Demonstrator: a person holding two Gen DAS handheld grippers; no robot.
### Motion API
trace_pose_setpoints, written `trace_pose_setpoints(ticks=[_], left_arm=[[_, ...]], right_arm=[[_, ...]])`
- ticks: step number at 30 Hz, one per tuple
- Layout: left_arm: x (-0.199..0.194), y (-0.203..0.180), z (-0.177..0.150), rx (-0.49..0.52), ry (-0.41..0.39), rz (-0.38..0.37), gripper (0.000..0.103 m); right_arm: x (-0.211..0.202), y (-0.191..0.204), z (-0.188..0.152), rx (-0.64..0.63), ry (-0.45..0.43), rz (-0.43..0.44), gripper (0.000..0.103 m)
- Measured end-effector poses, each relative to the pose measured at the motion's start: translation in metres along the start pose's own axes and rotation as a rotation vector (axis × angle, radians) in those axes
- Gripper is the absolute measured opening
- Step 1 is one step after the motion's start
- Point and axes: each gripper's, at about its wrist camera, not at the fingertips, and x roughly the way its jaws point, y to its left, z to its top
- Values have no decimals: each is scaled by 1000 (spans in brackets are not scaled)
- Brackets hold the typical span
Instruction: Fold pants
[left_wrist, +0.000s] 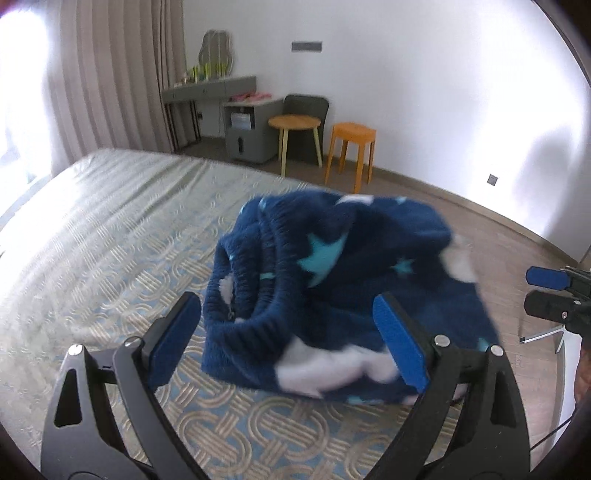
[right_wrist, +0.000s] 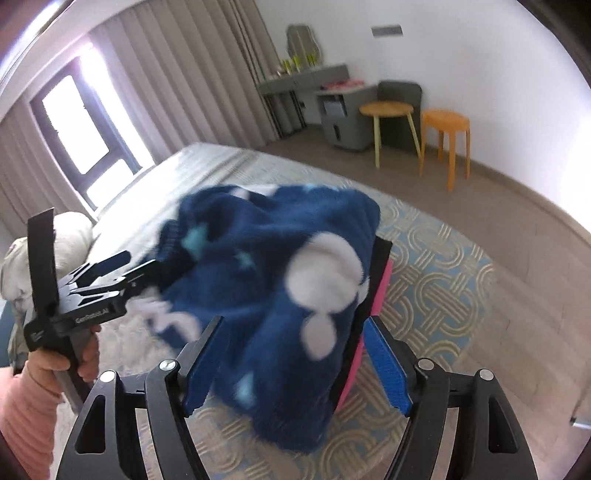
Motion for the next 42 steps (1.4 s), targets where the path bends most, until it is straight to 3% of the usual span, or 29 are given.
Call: trace_pose_setpoints(ticks=[8,11,19,29,42], left_arm=[[-87,-20,-11,-28,-104,-22,95],[-113,-21,-20,-41,-144,27,95],[-173,-25,-63,-102,-178,30,95],[-203,-29,-106,-117,-201,30,96],[-215,-48,-133,-100,-212,42,96]], right_arm=[[-75,56,-10,-101,-132,-35,76],[-99,74,-25,-128,-171,-57,76],[-131,116,-70,-209,-187,-80,77],[-157,131,-117,-149,-227,-52,83],[-147,129,-139,-100,-219,-65,83]])
